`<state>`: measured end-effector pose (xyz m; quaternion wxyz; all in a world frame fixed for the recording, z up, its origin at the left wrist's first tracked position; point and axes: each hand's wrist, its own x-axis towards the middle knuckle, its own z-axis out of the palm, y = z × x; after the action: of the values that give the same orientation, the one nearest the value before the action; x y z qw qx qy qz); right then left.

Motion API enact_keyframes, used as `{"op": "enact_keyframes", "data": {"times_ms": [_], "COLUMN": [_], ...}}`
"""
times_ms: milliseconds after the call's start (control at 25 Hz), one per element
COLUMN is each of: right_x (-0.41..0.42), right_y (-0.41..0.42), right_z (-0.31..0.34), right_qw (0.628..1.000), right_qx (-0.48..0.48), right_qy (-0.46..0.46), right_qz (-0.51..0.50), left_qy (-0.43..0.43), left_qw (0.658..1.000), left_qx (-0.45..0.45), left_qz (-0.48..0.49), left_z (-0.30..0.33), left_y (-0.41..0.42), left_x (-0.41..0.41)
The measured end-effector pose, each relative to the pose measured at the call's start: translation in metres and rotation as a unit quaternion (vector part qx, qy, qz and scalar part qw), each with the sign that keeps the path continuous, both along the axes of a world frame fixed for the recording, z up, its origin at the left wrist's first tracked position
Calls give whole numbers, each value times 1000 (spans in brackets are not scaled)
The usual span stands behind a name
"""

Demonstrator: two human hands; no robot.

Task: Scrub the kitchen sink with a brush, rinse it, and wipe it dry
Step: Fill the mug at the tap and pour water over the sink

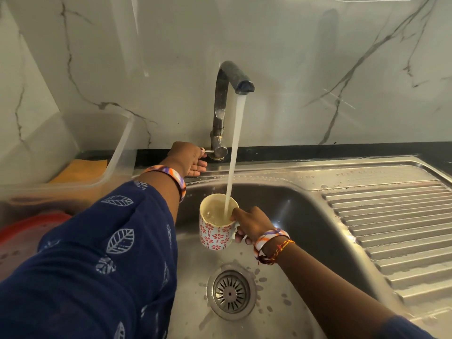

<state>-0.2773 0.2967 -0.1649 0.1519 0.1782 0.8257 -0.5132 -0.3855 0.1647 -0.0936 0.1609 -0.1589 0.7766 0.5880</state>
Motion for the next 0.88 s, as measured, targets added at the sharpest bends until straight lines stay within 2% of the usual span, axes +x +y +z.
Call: {"op": "enact_keyframes", "data": {"times_ms": [360, 880], "right_x": [2, -6], "right_y": [3, 8], "right_z": [-9, -64], "right_qw": [1000, 996], "right_qx": [15, 30], "right_qy": [-19, -79], "right_qz": [8, -9], "left_qy": [-1, -6], "left_qw": [1000, 1000], "left_qx": [3, 15], "left_qz": [-6, 1], "left_z": [1, -2], "left_y": [1, 0], "left_x": [2, 2]}}
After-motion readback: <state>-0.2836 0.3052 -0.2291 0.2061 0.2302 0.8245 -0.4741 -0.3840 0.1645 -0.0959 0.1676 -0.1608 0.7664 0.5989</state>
